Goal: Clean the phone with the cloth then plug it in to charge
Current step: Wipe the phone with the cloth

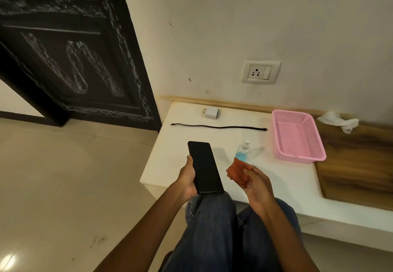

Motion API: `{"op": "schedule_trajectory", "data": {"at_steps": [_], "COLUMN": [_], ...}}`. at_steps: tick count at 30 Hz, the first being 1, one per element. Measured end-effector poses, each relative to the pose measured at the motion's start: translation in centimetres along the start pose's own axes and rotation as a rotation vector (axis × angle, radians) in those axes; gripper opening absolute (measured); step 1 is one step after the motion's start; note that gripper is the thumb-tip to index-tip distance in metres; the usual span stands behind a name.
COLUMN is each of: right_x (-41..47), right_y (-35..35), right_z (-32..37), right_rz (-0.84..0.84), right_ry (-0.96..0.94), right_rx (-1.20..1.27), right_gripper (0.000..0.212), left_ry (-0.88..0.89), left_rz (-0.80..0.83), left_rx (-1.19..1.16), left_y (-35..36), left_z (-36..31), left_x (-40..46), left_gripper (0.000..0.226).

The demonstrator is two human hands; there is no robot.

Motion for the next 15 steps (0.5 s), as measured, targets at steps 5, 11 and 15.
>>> {"op": "schedule_trajectory", "data": {"at_steps": [5, 11, 15], "right_x": [1.4, 2.6, 3.3], "right_y": [0.9, 0.4, 0.3], "right_z": [-0.9, -1.6, -2.0], "right_rz": [0.016, -0.049, -0.055], "right_ry": [0.052, 0.085, 0.044], "right_rx": [0.039, 0.046, -0.082], "right_gripper": [0.032, 0.032, 0.030], "left_ry": [-0.023, -0.024, -0.019], "left_rz": [-0.038, -0.070, -0.154], "left_rx": [0.022, 0.138, 0.253], "left_y": [0.1, 0.7, 0.3], "left_z": [-0.5, -1.7, -1.9], "left_x": [3.6, 7.1, 9.3], "left_gripper": [0.052, 0.052, 0.062]}}
Point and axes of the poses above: each hand's wrist, its own x-axis towards the middle knuckle, its own y-axis out of the palm, z = x × y, the point moved 10 cm from there along x, towards the middle knuckle, and after that the axes turned 10 degrees about -y, right-handed, at the moved point
